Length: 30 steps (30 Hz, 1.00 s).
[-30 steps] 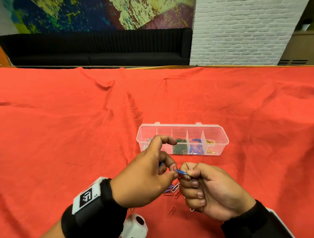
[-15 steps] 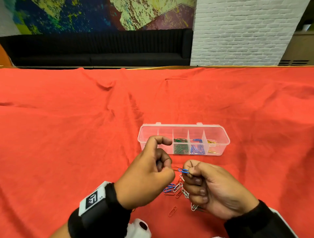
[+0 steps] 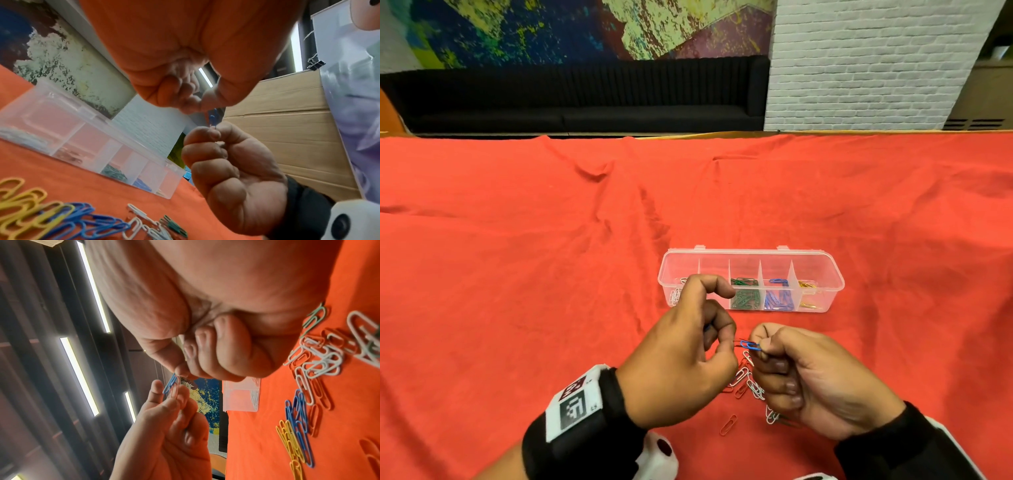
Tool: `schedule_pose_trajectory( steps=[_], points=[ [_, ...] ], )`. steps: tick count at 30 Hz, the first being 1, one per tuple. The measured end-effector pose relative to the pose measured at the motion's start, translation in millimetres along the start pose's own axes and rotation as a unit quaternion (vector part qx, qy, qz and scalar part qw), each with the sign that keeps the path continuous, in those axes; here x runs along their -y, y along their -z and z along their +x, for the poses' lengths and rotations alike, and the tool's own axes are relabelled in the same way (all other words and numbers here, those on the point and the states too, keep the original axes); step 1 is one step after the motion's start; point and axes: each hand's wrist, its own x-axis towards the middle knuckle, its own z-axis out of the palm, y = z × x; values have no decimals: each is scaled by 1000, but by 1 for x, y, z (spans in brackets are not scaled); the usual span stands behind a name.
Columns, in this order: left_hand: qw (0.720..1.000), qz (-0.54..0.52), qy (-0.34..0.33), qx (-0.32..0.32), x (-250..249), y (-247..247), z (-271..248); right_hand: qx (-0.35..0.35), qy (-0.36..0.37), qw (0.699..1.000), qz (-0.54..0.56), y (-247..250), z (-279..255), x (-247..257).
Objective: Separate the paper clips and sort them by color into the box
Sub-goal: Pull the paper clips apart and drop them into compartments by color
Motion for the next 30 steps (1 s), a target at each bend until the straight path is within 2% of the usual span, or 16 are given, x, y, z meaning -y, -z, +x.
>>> schedule_pose_trajectory(
  steps=[13, 19, 23, 26, 30],
  points=[
    [979, 176, -74, 73, 2, 7, 3, -32, 54, 994, -84, 4, 0, -2],
    [975, 189, -88, 75, 3, 9, 2, -69, 87, 985, -133, 0, 1, -4],
    [976, 193, -86, 52, 4, 9, 2, -108, 152, 950, -249, -9, -2, -1],
    [980, 181, -77, 39, 5, 9, 0, -123, 175, 929, -301, -11, -3, 0],
    [991, 119, -56, 16, 6, 6, -2, -106, 181, 935, -287, -20, -6, 1]
  ],
)
